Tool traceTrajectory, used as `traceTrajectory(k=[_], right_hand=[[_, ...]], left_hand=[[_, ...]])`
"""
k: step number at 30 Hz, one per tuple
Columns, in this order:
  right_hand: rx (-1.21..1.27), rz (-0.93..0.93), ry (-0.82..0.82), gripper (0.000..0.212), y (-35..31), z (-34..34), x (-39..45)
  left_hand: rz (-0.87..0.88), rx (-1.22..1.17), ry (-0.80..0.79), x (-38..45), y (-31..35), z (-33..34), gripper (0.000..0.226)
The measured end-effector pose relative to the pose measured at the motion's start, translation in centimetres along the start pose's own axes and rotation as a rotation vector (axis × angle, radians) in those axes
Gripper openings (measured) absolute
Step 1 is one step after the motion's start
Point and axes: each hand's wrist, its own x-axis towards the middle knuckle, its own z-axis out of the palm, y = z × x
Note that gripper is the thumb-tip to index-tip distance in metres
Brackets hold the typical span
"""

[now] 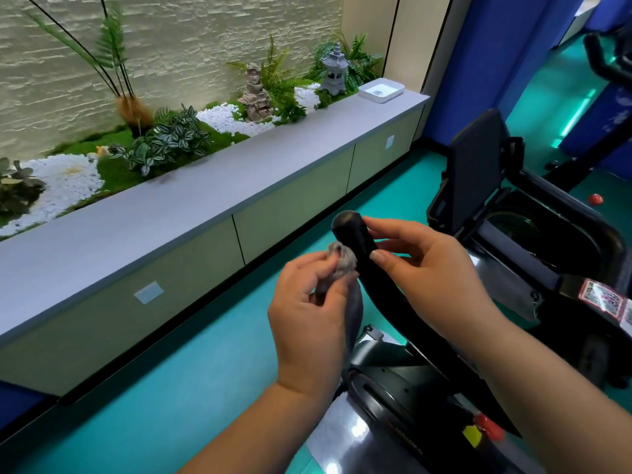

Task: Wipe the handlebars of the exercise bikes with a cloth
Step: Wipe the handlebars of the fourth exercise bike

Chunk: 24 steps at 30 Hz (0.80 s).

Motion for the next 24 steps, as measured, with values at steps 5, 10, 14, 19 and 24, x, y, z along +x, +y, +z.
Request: traceTrajectory(k=[5,10,14,19,24], right_hand=[[0.058,0.019,-0.044,0.047,0.1,-0.4,0.6],[0.098,0.016,-0.051,0.048,0.4,-0.4,0.7],[0.126,0.013,-0.053,0.049,0.5,-0.3,0.7],[0.126,0.007,-0.043,0.049,0.6,-0.3,0.7],[0.106,-0.027,-0.046,0.05,0.4,-0.3,0.5]], left_hand=[[-0.121,-0.14,0.042,3.8,0.2,0.9,0.028],[-0.033,-0.062,0.03,1.5,0.5,0.4,0.029],[0.192,0.045,-0.096,4.6,1.5,0.2,0.02],[0.144,0.212,-0.375,8.6,2.4,0.4,0.017],[0.271,0.141,-0.031,1.8,0.6,-0.2,0.024]])
